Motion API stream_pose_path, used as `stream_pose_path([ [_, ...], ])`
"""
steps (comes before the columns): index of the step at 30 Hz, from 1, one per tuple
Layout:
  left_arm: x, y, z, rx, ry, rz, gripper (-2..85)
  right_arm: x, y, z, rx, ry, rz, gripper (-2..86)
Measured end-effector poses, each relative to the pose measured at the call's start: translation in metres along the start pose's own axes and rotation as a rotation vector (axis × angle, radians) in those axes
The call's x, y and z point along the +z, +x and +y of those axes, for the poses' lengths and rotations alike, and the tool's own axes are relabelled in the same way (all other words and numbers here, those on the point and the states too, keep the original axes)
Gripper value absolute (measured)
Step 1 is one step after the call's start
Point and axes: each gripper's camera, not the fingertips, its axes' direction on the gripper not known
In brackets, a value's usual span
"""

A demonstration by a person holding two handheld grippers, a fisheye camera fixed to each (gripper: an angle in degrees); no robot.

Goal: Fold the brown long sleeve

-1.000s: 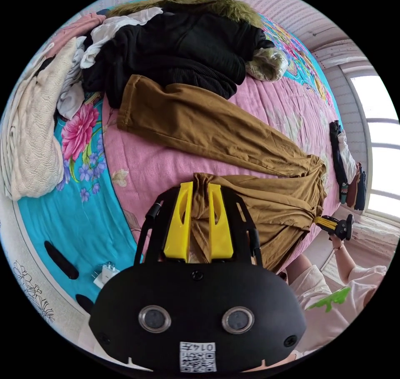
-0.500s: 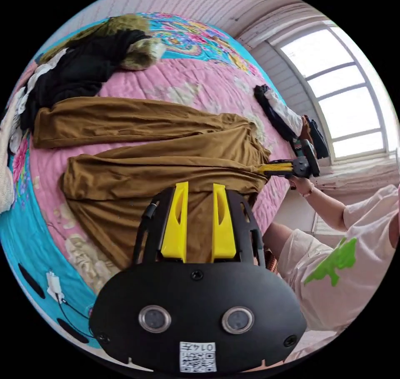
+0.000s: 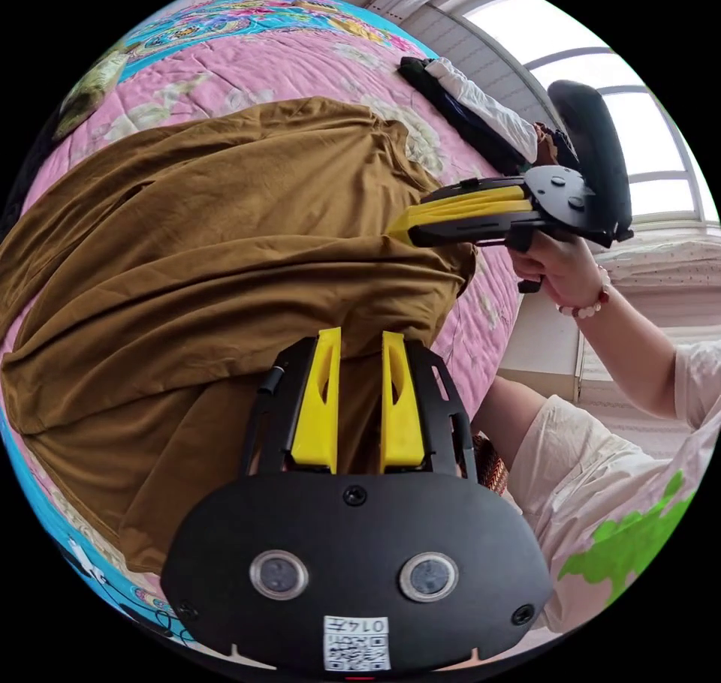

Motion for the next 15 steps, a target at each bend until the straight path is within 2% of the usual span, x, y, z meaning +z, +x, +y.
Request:
stream_pose_path([
  [2,0.007,-0.001,0.003,-0.006,0.000,0.006,8.1,0.010,0.001,-0.007,-0.024,-0.088,0.075,-0.4],
  [4,0.010,-0.001,0.006,-0.007,0.005,0.013,7.9,0.000,0.012,-0.008,0.042,-0.033,0.196,-0.4],
  [7,0.014,-0.002,0.010,-0.012,0.012,0.026,7.6,-0.020,0.029,-0.008,0.119,0.054,0.071,-0.4],
  [9,0.017,-0.003,0.011,-0.020,0.015,0.034,7.6,-0.027,0.014,-0.010,0.009,0.093,-0.060,-0.4],
  [11,0.020,-0.001,0.011,-0.022,0.014,0.030,7.5,-0.018,-0.004,-0.017,-0.091,0.028,-0.032,-0.4],
  [12,0.021,0.000,0.011,-0.021,0.013,0.026,7.5,-0.007,-0.010,-0.022,-0.132,-0.039,0.044,-0.4],
  [14,0.024,0.003,0.011,-0.010,0.010,0.008,7.6,0.000,-0.005,-0.027,-0.125,-0.058,0.119,-0.4],
  [15,0.025,0.004,0.011,-0.007,0.009,0.003,7.6,-0.006,0.007,-0.030,-0.054,-0.022,0.137,-0.4],
])
